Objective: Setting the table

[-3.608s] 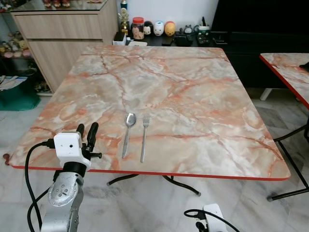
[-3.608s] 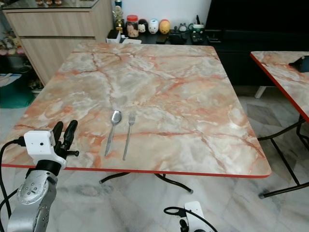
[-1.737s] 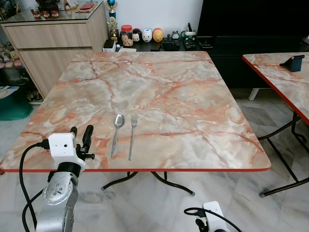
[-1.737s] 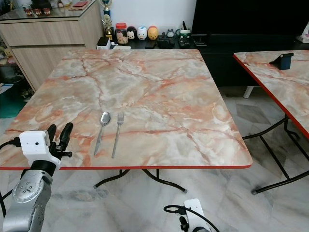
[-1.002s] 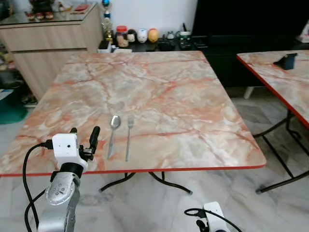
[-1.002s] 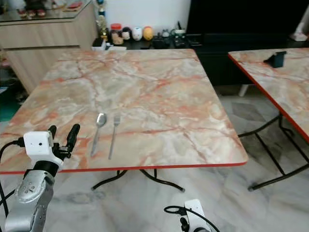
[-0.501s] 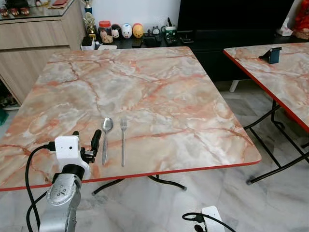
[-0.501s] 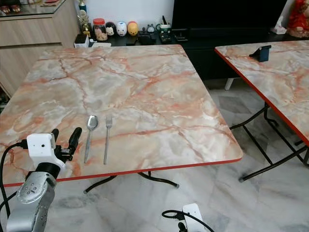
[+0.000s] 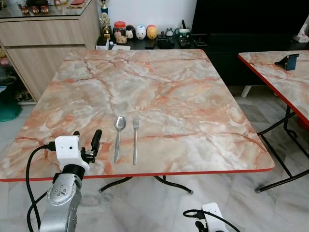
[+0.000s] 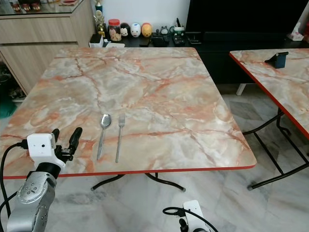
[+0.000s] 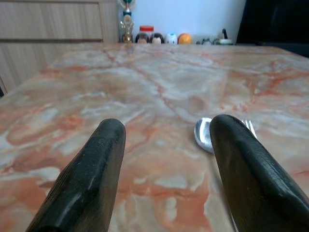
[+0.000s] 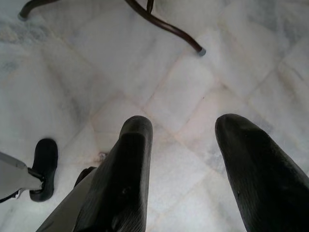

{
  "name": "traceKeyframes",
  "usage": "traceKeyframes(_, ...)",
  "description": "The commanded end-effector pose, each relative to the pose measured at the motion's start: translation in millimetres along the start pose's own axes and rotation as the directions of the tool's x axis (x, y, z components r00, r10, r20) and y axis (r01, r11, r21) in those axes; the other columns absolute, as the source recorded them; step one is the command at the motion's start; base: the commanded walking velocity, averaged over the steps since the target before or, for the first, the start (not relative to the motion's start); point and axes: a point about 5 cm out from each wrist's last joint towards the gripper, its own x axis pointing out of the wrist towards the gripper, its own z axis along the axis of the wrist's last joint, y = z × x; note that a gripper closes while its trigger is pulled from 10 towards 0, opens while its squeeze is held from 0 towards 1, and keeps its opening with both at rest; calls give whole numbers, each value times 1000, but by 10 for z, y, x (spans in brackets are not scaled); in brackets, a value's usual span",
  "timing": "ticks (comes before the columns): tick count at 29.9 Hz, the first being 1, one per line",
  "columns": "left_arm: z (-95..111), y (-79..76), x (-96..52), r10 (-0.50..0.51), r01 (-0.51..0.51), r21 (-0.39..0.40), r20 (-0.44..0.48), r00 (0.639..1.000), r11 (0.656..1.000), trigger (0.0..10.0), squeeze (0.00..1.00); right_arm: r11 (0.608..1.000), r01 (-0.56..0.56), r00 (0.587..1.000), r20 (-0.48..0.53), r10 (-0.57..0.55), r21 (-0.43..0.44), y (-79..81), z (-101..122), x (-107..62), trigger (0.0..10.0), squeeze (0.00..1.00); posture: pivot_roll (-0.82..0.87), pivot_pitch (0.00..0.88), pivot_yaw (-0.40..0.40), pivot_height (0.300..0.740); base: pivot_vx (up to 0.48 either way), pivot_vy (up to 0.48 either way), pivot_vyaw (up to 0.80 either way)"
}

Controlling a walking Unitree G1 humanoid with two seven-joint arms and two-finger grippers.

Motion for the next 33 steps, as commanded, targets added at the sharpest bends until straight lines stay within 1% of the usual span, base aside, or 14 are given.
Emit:
traceKeyframes(1, 29, 2, 3, -4, 4, -4, 18, 1000, 1000, 10000, 0, 1000, 6, 1000, -6, -6, 6, -22, 1, 0, 10000, 0, 8, 0, -28, 740, 259, 0, 0)
traceKeyframes(8, 23, -5, 2, -8, 8, -2, 17, 1000, 1000, 10000, 0, 1000, 3, 1000, -20, -3, -3, -31, -29, -6, 10000, 0, 8, 0, -28, 740, 266, 0, -473)
traceKeyframes(18, 0, -3, -18, -10, 11, -4, 15, 1000, 1000, 10000, 0, 1000, 4, 1000, -20, -4, -16, -29, -29, -6, 10000, 0, 9, 0, -27, 740, 271, 0, 0)
traceKeyframes(22, -2, -5, -17, -13, 13, 0, 11, 1000, 1000, 10000, 0, 1000, 1, 1000, -18, -2, -20, -20, -20, -3, 10000, 0, 10, 0, -28, 740, 0, 0, 0)
traceKeyframes(26, -39, -6, -46, -32, 32, 3, -12, 999, 999, 10000, 0, 1000, -1, 1000, -19, 1, -22, -6, -20, -2, 10000, 0, 9, 0, -27, 740, 0, 0, 0)
traceKeyframes(30, -71, 25, -85, -22, 23, 19, -27, 999, 1000, 10000, 0, 1000, -4, 1000, -21, 3, -24, 11, -26, -1, 10000, 0, 13, 0, -29, 740, 0, 0, 0)
traceKeyframes(33, -79, 33, -86, -18, 18, 30, -32, 999, 999, 10000, 0, 1000, -7, 1000, -22, 7, -25, 22, -26, 0, 10000, 0, 13, 0, -29, 740, 0, 0, 0)
